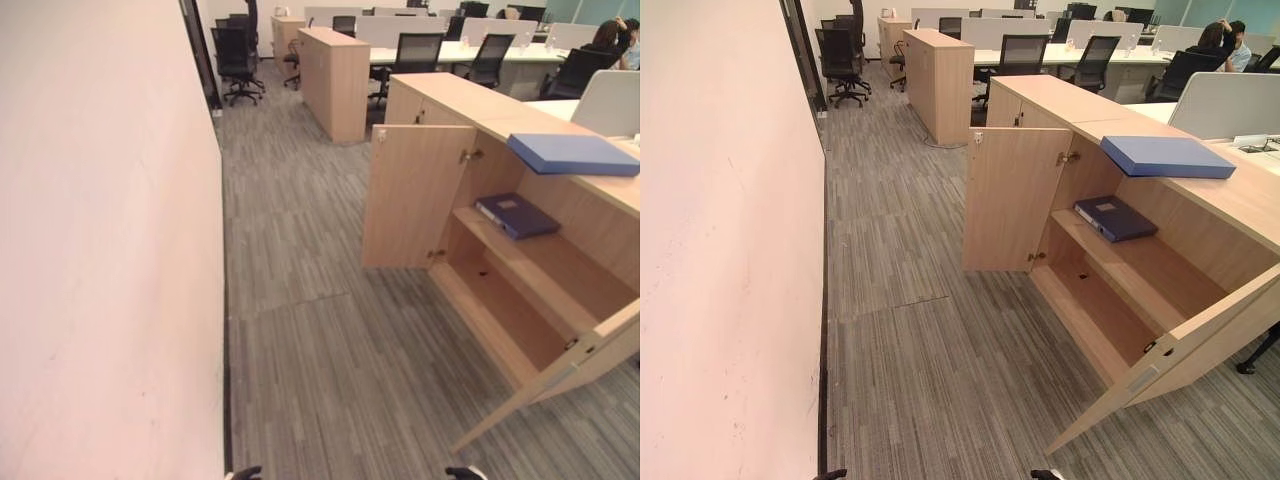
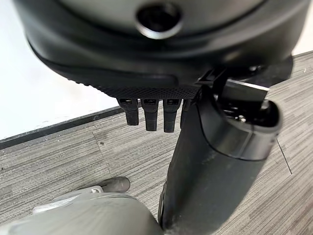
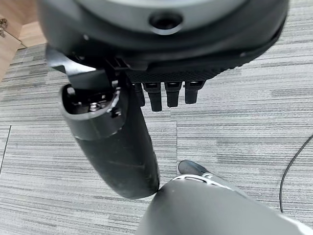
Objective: Put the empty folder in the office cabinet
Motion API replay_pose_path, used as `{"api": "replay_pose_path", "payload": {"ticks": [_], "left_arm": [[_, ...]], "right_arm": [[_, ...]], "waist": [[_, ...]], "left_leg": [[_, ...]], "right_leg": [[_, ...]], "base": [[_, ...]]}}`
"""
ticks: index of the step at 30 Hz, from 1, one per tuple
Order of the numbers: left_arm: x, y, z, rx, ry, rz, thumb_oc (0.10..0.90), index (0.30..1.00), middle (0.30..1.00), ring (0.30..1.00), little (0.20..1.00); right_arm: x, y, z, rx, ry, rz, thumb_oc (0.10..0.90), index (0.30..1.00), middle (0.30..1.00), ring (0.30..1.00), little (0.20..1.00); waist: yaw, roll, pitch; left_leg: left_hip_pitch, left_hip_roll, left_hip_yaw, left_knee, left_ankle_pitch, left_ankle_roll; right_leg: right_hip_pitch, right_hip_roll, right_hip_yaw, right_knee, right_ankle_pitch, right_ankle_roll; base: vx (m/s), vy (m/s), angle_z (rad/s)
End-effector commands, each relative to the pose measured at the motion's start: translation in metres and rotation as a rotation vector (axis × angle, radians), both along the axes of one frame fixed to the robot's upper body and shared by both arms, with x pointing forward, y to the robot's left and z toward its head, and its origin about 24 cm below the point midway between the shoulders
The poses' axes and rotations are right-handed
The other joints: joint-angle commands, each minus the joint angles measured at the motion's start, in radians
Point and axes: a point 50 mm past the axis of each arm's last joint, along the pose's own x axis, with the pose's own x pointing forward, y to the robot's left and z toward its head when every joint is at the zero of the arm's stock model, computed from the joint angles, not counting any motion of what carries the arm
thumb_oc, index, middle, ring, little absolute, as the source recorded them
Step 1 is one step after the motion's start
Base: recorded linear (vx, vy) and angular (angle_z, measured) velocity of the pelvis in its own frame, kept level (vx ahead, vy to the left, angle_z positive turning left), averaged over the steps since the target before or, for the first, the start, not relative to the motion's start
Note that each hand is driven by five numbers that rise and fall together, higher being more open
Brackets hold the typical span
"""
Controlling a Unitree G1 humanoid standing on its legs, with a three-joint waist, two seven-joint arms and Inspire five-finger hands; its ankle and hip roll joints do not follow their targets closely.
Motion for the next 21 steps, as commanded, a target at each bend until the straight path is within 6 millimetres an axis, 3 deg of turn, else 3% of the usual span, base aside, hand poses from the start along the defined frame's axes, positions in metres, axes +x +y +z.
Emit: {"api": "replay_pose_path", "payload": {"ticks": [1,12,21], "left_arm": [[0.007,-0.022,-0.003,-0.077,-0.012,0.056,0.8,0.9,0.9,0.9,0.9],[0.009,-0.018,-0.002,-0.029,-0.022,0.003,0.8,0.9,0.9,0.9,0.9],[0.012,-0.025,-0.002,-0.01,-0.012,-0.171,0.8,0.9,0.9,0.9,0.9]], "right_arm": [[-0.017,-0.008,-0.002,-0.029,0.086,0.02,0.8,0.9,0.9,0.9,0.9],[-0.016,-0.007,-0.002,-0.025,0.072,0.02,0.8,0.9,0.9,0.9,0.9],[0.02,-0.007,0.008,-0.038,-0.101,0.075,0.8,0.9,0.9,0.9,0.9]], "waist": [[-0.014,-0.009,-0.004],[-0.011,-0.012,0.0],[-0.034,0.004,0.041]], "left_leg": [[-0.014,0.01,0.067,-0.02,-0.043,-0.041],[-0.013,0.01,0.066,-0.02,-0.045,-0.041],[-0.042,0.006,0.072,-0.02,-0.037,-0.038]], "right_leg": [[0.009,-0.034,-0.029,-0.097,0.055,0.074],[0.008,-0.036,-0.029,-0.097,0.055,0.076],[-0.026,-0.036,-0.017,-0.097,0.068,0.075]], "base": [[0.0,0.0,0.0],[0.0,0.002,-0.01],[0.0,-0.003,-0.02]]}}
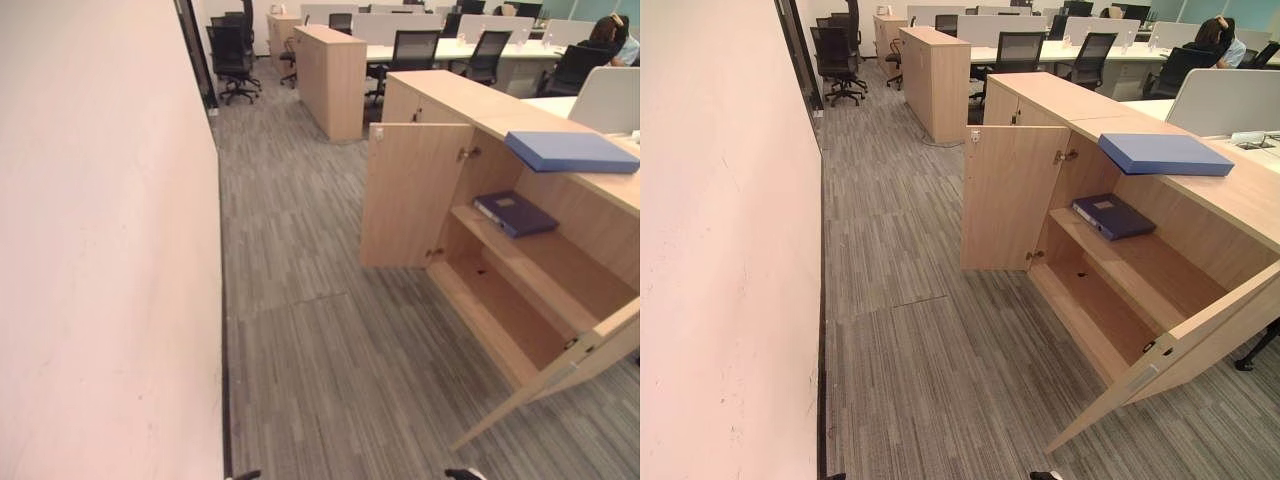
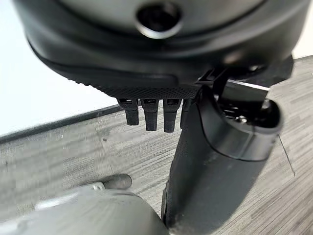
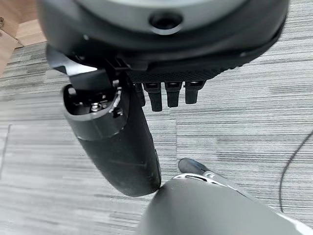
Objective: Put the empty folder in the office cabinet
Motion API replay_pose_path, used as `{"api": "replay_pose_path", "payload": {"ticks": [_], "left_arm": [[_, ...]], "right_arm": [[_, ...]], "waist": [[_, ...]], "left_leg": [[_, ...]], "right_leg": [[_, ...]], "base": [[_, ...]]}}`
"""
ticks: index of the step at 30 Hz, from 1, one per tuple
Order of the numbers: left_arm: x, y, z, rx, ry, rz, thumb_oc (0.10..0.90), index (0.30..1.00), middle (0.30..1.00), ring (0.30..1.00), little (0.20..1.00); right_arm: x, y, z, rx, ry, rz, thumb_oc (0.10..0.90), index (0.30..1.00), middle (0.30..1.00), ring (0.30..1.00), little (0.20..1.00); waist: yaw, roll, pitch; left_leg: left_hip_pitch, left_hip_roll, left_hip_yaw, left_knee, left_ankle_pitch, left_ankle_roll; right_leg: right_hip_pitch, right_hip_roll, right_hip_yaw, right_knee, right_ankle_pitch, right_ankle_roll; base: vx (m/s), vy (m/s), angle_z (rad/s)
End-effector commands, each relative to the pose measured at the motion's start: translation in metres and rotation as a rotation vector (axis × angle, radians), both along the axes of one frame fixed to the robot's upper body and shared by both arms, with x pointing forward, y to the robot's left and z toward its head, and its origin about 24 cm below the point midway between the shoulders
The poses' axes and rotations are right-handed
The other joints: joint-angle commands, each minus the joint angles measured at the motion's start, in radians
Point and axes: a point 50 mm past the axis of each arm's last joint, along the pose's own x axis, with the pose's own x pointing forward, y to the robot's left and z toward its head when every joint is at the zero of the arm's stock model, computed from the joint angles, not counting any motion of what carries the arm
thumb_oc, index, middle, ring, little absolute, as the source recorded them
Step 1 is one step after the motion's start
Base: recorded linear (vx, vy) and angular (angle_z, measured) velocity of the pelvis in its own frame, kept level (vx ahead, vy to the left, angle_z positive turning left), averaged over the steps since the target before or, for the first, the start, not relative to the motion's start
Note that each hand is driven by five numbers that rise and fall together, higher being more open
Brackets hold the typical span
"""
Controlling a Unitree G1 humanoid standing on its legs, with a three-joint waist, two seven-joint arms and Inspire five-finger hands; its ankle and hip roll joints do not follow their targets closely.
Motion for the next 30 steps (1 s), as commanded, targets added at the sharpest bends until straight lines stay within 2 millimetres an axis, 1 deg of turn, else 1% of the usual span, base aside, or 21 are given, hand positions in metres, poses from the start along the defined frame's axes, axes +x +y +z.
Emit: {"api": "replay_pose_path", "payload": {"ticks": [1,3,5,8,10,15,20,24,30], "left_arm": [[0.009,-0.023,-0.002,-0.01,-0.008,-0.129,0.8,0.9,0.9,0.9,0.9],[0.009,-0.024,-0.002,-0.004,-0.007,-0.157,0.8,0.9,0.9,0.9,0.9],[0.017,-0.026,0.0,0.003,-0.04,-0.204,0.8,0.9,0.9,0.9,0.9],[0.024,-0.028,0.002,0.008,-0.066,-0.235,0.8,0.9,0.9,0.9,0.9],[0.032,-0.031,0.004,0.016,-0.092,-0.278,0.8,0.9,0.9,0.9,0.9],[0.039,-0.033,0.006,0.028,-0.109,-0.31,0.8,0.9,0.9,0.9,0.9],[0.032,-0.031,0.003,0.037,-0.067,-0.309,0.8,0.9,0.9,0.9,0.9],[0.024,-0.031,0.0,0.03,-0.037,-0.287,0.8,0.9,0.9,0.9,0.9],[0.021,-0.028,0.0,0.032,-0.028,-0.268,0.8,0.9,0.9,0.9,0.9]], "right_arm": [[0.012,-0.006,0.005,-0.05,-0.04,0.06,0.8,0.9,0.9,0.9,0.9],[0.015,-0.007,0.006,-0.064,-0.051,0.08,0.8,0.9,0.9,0.9,0.9],[0.024,-0.009,0.009,-0.094,-0.088,0.128,0.8,0.9,0.9,0.9,0.9],[0.028,-0.01,0.011,-0.13,-0.102,0.181,0.8,0.9,0.9,0.9,0.9],[0.027,-0.012,0.012,-0.156,-0.092,0.237,0.8,0.9,0.9,0.9,0.9],[0.024,-0.012,0.01,-0.162,-0.064,0.25,0.8,0.9,0.9,0.9,0.9],[0.02,-0.01,0.008,-0.15,-0.042,0.221,0.8,0.9,0.9,0.9,0.9],[0.019,-0.008,0.007,-0.148,-0.044,0.233,0.8,0.9,0.9,0.9,0.9],[0.014,-0.008,0.006,-0.145,-0.026,0.232,0.8,0.9,0.9,0.9,0.9]], "waist": [[-0.03,-0.01,0.028],[-0.032,-0.008,0.029],[-0.038,-0.003,0.034],[-0.042,0.0,0.033],[-0.044,-0.001,0.03],[-0.043,-0.004,0.025],[-0.041,-0.01,0.018],[-0.036,-0.012,0.017],[-0.034,-0.014,0.016]], "left_leg": [[-0.026,0.005,0.057,-0.011,-0.036,-0.035],[-0.025,0.005,0.058,-0.011,-0.037,-0.035],[-0.019,0.007,0.058,-0.011,-0.041,-0.035],[-0.01,0.008,0.06,-0.011,-0.046,-0.035],[-0.004,0.01,0.06,-0.011,-0.05,-0.036],[0.003,0.014,0.054,-0.011,-0.054,-0.038],[0.014,0.017,0.053,-0.011,-0.057,-0.04],[0.022,0.021,0.052,-0.011,-0.059,-0.042],[0.03,0.026,0.046,-0.011,-0.06,-0.044]], "right_leg": [[-0.008,-0.039,-0.026,-0.073,0.061,0.069],[-0.007,-0.038,-0.026,-0.073,0.06,0.068],[-0.003,-0.037,-0.023,-0.073,0.055,0.065],[0.003,-0.035,-0.022,-0.073,0.051,0.063],[0.01,-0.032,-0.023,-0.073,0.044,0.062],[0.021,-0.027,-0.026,-0.073,0.034,0.056],[0.032,-0.021,-0.031,-0.073,0.025,0.052],[0.041,-0.017,-0.034,-0.073,0.018,0.049],[0.05,-0.013,-0.039,-0.073,0.009,0.044]], "base": [[0.04,-0.011,-0.05],[0.03,-0.011,-0.03],[0.07,-0.029,-0.04],[0.06,-0.023,-0.01],[0.07,-0.027,0.01],[0.05,-0.025,0.02],[0.05,-0.031,0.01],[0.03,-0.02,0.0],[0.03,-0.031,0.01]]}}
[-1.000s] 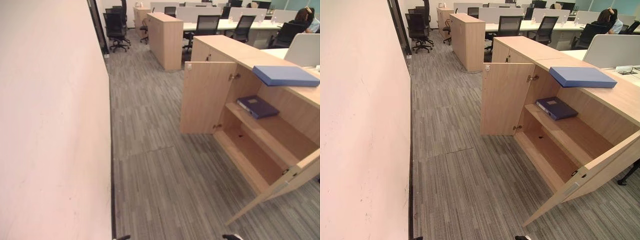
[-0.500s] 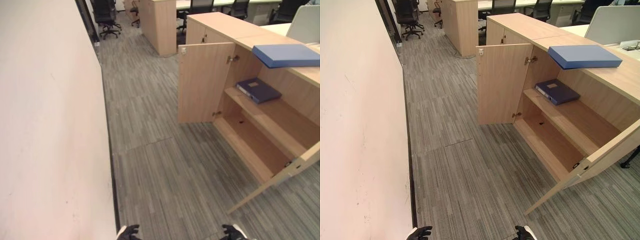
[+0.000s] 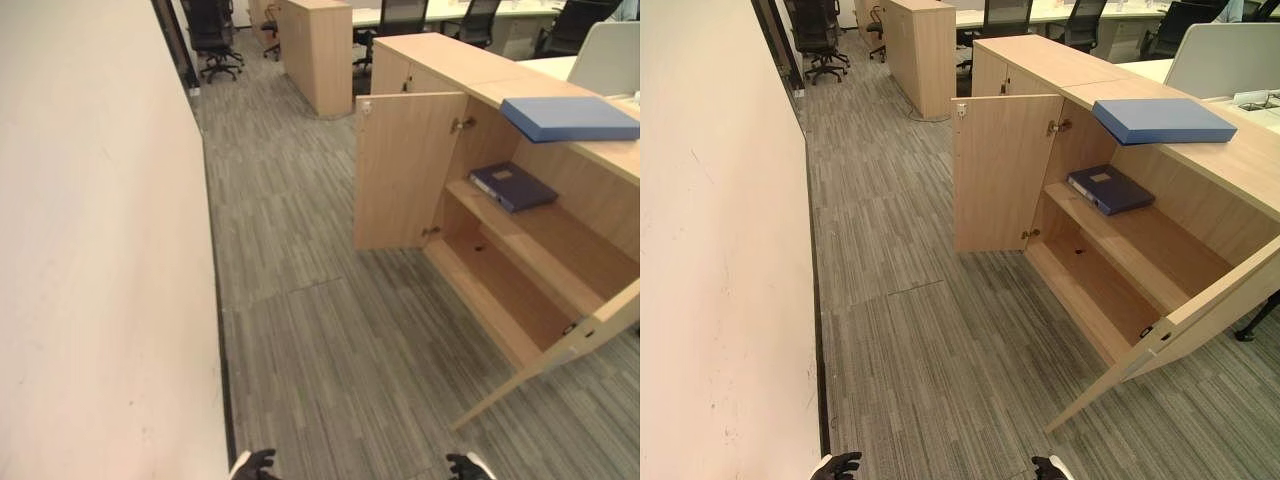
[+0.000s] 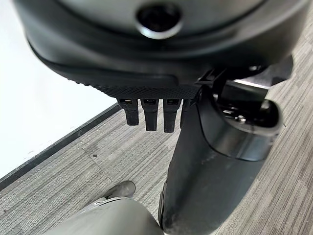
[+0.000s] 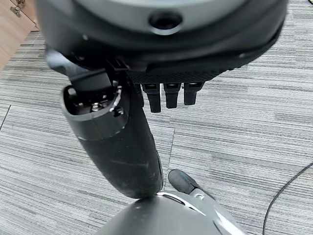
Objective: Put the empty folder in the office cabinet
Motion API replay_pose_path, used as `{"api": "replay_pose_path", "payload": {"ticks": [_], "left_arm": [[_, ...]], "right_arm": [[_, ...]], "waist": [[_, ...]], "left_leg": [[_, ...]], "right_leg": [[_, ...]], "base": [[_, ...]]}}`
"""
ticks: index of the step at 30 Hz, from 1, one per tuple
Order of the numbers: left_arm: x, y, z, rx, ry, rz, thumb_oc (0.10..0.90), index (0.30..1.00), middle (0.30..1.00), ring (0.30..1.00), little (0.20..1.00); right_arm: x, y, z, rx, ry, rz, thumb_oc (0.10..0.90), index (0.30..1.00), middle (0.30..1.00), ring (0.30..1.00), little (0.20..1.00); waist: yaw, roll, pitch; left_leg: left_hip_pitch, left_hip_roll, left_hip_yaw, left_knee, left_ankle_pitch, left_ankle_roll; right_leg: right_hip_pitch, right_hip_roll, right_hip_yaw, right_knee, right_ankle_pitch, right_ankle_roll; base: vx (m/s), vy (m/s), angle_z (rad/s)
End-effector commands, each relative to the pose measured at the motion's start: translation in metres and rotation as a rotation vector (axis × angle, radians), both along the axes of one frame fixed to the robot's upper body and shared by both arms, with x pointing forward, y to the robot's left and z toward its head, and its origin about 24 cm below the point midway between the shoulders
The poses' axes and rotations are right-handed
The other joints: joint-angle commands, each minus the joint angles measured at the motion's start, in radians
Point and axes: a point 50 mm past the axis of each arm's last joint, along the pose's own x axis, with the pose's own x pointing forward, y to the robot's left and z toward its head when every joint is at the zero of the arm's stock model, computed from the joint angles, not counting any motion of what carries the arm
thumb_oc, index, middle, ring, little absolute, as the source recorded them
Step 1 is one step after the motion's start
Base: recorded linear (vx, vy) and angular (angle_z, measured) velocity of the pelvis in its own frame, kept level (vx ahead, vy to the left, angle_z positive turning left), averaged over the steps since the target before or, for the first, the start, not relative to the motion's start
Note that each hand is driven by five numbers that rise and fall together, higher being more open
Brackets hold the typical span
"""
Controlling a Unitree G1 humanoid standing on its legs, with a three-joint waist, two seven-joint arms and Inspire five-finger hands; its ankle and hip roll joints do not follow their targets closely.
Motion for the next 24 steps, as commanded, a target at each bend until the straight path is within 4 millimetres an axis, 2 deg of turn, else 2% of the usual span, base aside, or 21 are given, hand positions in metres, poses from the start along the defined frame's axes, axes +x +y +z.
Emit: {"api": "replay_pose_path", "payload": {"ticks": [1,11,12,13,14,16,17,19,20,21,22,24], "left_arm": [[-0.001,-0.018,-0.004,-0.021,0.022,-0.03,0.8,0.9,0.9,0.9,0.9],[-0.001,-0.009,-0.004,-0.017,0.019,0.047,0.8,0.9,0.9,0.9,0.9],[0.002,-0.005,-0.002,-0.012,0.005,0.085,0.8,0.9,0.9,0.9,0.9],[0.003,-0.004,-0.001,-0.012,-0.005,0.101,0.8,0.9,0.9,0.9,0.9],[0.008,-0.001,0.001,-0.013,-0.036,0.133,0.8,0.9,0.9,0.9,0.9],[0.008,-0.001,0.001,-0.012,-0.036,0.133,0.8,0.9,0.9,0.9,0.9],[0.013,0.001,0.003,-0.006,-0.064,0.148,0.8,0.9,0.9,0.9,0.9],[0.014,0.004,0.004,0.003,-0.075,0.164,0.8,0.9,0.9,0.9,0.9],[0.011,0.005,0.004,0.005,-0.072,0.178,0.8,0.9,0.9,0.9,0.9],[0.007,0.007,0.003,0.011,-0.066,0.193,0.8,0.9,0.9,0.9,0.9],[0.007,0.007,0.003,0.011,-0.066,0.193,0.8,0.9,0.9,0.9,0.9],[0.005,0.007,0.003,0.015,-0.065,0.199,0.8,0.9,0.9,0.9,0.9]], "right_arm": [[0.006,-0.004,0.001,-0.035,0.005,0.045,0.8,0.9,0.9,0.9,0.9],[0.003,-0.007,0.001,-0.022,0.009,-0.008,0.8,0.9,0.9,0.9,0.9],[0.004,-0.009,0.002,-0.023,0.005,-0.025,0.8,0.9,0.9,0.9,0.9],[0.004,-0.01,0.002,-0.022,0.005,-0.034,0.8,0.9,0.9,0.9,0.9],[0.006,-0.011,0.003,-0.025,-0.006,-0.052,0.8,0.9,0.9,0.9,0.9],[0.006,-0.011,0.003,-0.025,-0.007,-0.052,0.8,0.9,0.9,0.9,0.9],[0.01,-0.015,0.005,-0.041,-0.023,-0.065,0.8,0.9,0.9,0.9,0.9],[0.015,-0.019,0.007,-0.047,-0.038,-0.083,0.8,0.9,0.9,0.9,0.9],[0.016,-0.02,0.008,-0.048,-0.043,-0.089,0.8,0.9,0.9,0.9,0.9],[0.015,-0.023,0.008,-0.053,-0.041,-0.092,0.8,0.9,0.9,0.9,0.9],[0.015,-0.023,0.008,-0.053,-0.041,-0.092,0.8,0.9,0.9,0.9,0.9],[0.014,-0.025,0.009,-0.06,-0.045,-0.103,0.8,0.9,0.9,0.9,0.9]], "waist": [[-0.009,-0.024,-0.022],[-0.002,-0.032,-0.002],[0.004,-0.05,0.019],[0.009,-0.056,0.028],[0.026,-0.067,0.057],[0.024,-0.067,0.053],[0.04,-0.071,0.083],[0.054,-0.074,0.092],[0.062,-0.076,0.093],[0.075,-0.059,0.087],[0.075,-0.061,0.088],[0.086,-0.038,0.091]], "left_leg": [[0.021,0.018,0.043,-0.008,-0.057,-0.04],[0.025,0.042,0.029,0.008,-0.054,-0.048],[-0.04,0.061,0.031,0.146,-0.092,-0.055],[-0.071,0.069,0.033,0.207,-0.1,-0.056],[-0.158,0.094,0.024,0.39,-0.075,-0.055],[-0.163,0.093,0.023,0.389,-0.072,-0.055],[-0.258,0.11,0.005,0.522,-0.008,-0.043],[-0.33,0.093,-0.005,0.515,0.003,-0.031],[-0.356,0.083,-0.017,0.46,0.01,-0.034],[-0.369,0.09,-0.041,0.319,0.077,-0.059],[-0.364,0.087,-0.041,0.31,0.082,-0.06],[-0.392,0.095,-0.053,0.162,0.164,-0.084]], "right_leg": [[0.0,-0.027,-0.036,0.001,-0.025,0.053],[-0.014,-0.01,-0.027,0.045,-0.057,0.032],[-0.029,-0.011,-0.023,0.088,-0.075,0.014],[-0.028,-0.011,-0.023,0.096,-0.083,0.006],[-0.011,-0.001,-0.02,0.107,-0.094,-0.02],[-0.016,-0.001,-0.022,0.107,-0.092,-0.02],[0.003,0.011,-0.03,0.107,-0.107,-0.037],[0.014,0.011,-0.025,0.101,-0.115,-0.034],[0.02,0.011,-0.021,0.098,-0.123,-0.028],[0.035,0.017,-0.009,0.091,-0.135,-0.021],[0.036,0.014,-0.009,0.091,-0.135,-0.021],[0.068,0.025,0.003,0.085,-0.149,-0.019]], "base": [[0.0,0.0,0.0],[0.01,-0.052,0.04],[-0.04,-0.129,0.12],[-0.05,-0.236,0.23],[-0.01,-0.147,0.29],[-0.01,-0.103,0.2],[0.01,-0.111,-0.02],[0.06,-0.065,0.07],[0.2,0.059,0.11],[0.18,0.06,0.1],[0.21,0.088,-0.27],[0.22,0.081,-0.22]]}}
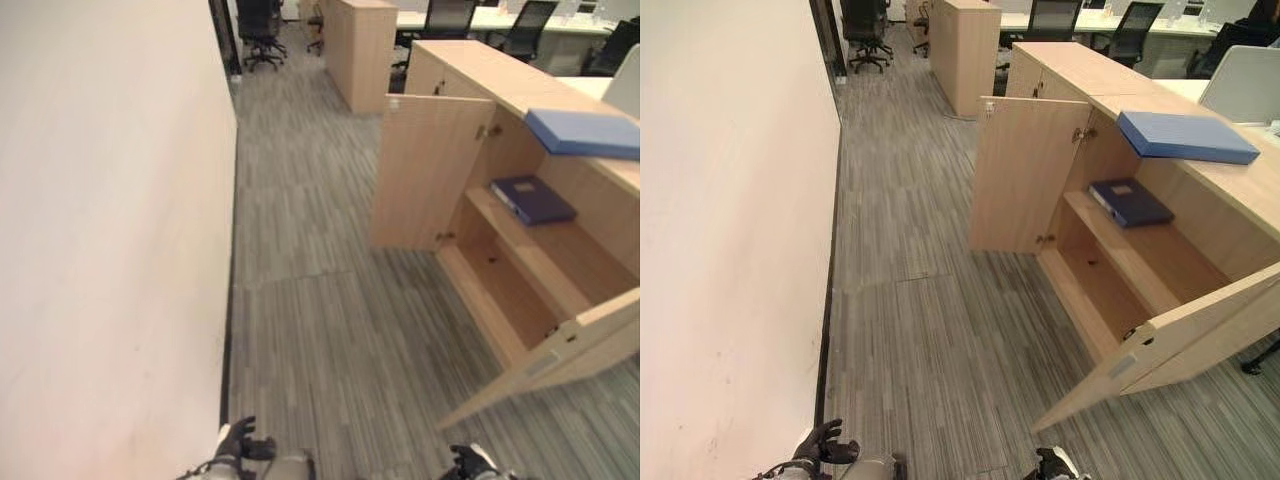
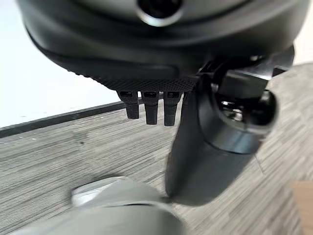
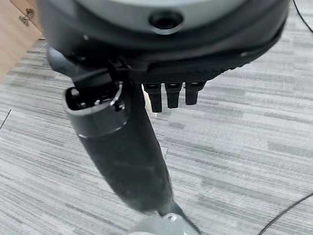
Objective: Put the empty folder in the office cabinet
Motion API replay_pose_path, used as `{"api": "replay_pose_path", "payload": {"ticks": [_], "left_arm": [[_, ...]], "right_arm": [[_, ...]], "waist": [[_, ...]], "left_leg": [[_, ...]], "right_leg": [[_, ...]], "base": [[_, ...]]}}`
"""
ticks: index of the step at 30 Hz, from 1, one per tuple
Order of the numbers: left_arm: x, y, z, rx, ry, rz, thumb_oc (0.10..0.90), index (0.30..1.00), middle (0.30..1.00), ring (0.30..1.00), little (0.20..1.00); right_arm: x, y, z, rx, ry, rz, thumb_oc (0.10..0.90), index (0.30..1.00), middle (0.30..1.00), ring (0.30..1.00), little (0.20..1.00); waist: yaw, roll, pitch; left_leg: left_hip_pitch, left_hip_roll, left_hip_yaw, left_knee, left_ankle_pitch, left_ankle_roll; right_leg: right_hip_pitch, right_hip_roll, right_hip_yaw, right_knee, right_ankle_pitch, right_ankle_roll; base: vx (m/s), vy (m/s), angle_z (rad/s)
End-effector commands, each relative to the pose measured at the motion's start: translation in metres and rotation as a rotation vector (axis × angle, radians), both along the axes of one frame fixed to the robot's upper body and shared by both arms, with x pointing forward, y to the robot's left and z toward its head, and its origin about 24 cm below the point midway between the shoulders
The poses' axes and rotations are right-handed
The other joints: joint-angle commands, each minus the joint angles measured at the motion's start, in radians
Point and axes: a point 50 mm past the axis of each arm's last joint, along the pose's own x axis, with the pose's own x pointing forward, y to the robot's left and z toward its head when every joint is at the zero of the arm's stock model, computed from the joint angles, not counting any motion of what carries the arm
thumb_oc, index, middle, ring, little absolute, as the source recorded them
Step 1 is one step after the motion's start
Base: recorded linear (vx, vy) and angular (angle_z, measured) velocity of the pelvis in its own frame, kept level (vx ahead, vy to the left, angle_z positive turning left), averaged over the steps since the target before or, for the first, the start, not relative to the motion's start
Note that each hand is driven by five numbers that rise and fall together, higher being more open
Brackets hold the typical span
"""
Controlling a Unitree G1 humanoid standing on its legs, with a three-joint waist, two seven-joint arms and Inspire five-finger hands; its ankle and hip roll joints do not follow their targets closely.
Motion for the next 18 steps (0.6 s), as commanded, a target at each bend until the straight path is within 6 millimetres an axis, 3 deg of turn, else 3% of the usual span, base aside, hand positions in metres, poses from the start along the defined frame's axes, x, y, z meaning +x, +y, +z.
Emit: {"api": "replay_pose_path", "payload": {"ticks": [1,3,5,7,13,17,18], "left_arm": [[-0.022,-0.016,-0.009,-0.027,0.055,0.016,0.8,0.9,0.9,0.9,0.9],[-0.032,-0.015,-0.012,-0.035,0.079,0.076,0.8,0.9,0.9,0.9,0.9],[-0.042,-0.015,-0.014,-0.035,0.111,0.094,0.8,0.9,0.9,0.9,0.9],[-0.049,-0.014,-0.016,-0.036,0.13,0.11,0.8,0.9,0.9,0.9,0.9],[-0.052,-0.008,-0.015,-0.021,0.138,0.106,0.8,0.9,0.9,0.9,0.9],[-0.05,-0.003,-0.014,-0.009,0.128,0.097,0.8,0.9,0.9,0.9,0.9],[-0.049,-0.001,-0.013,-0.004,0.125,0.09,0.8,0.9,0.9,0.9,0.9]], "right_arm": [[-0.002,-0.017,0.004,-0.039,-0.022,-0.044,0.8,0.9,0.9,0.9,0.9],[-0.007,-0.018,0.003,-0.04,-0.01,-0.066,0.8,0.9,0.9,0.9,0.9],[-0.011,-0.017,0.001,-0.041,0.006,-0.061,0.8,0.9,0.9,0.9,0.9],[-0.016,-0.015,-0.001,-0.041,0.03,-0.056,0.8,0.9,0.9,0.9,0.9],[-0.022,-0.006,-0.005,-0.011,0.061,-0.051,0.8,0.9,0.9,0.9,0.9],[-0.019,-0.001,-0.005,0.003,0.065,-0.041,0.8,0.9,0.9,0.9,0.9],[-0.015,0.001,-0.005,0.008,0.061,-0.027,0.8,0.9,0.9,0.9,0.9]], "waist": [[0.012,0.045,0.017],[0.022,0.059,0.007],[0.026,0.065,-0.01],[0.033,0.075,-0.032],[0.056,0.047,-0.073],[0.079,0.02,-0.094],[0.089,0.009,-0.101]], "left_leg": [[-0.057,0.027,-0.039,-0.172,0.134,0.016],[-0.049,0.041,-0.018,-0.256,0.162,-0.004],[-0.033,0.05,-0.012,-0.265,0.157,-0.002],[-0.016,0.058,-0.007,-0.265,0.198,-0.016],[0.018,0.036,0.045,-0.246,0.165,0.018],[0.033,-0.022,0.057,-0.229,0.111,0.062],[0.036,-0.054,0.063,-0.21,0.082,0.085]], "right_leg": [[0.181,-0.005,0.047,-0.101,0.003,0.099],[0.227,-0.005,0.073,-0.115,-0.011,0.114],[0.239,-0.004,0.081,-0.12,-0.017,0.12],[0.264,-0.007,0.087,-0.134,-0.028,0.123],[0.282,-0.09,0.071,-0.122,-0.024,0.177],[0.263,-0.169,0.067,-0.077,0.068,0.233],[0.244,-0.21,0.062,-0.039,0.159,0.259]], "base": [[0.33,0.128,-0.09],[0.31,0.128,-0.04],[0.22,0.081,-0.14],[0.32,0.138,-0.37],[0.31,0.172,-0.17],[0.32,0.224,-0.3],[0.25,0.205,-0.17]]}}
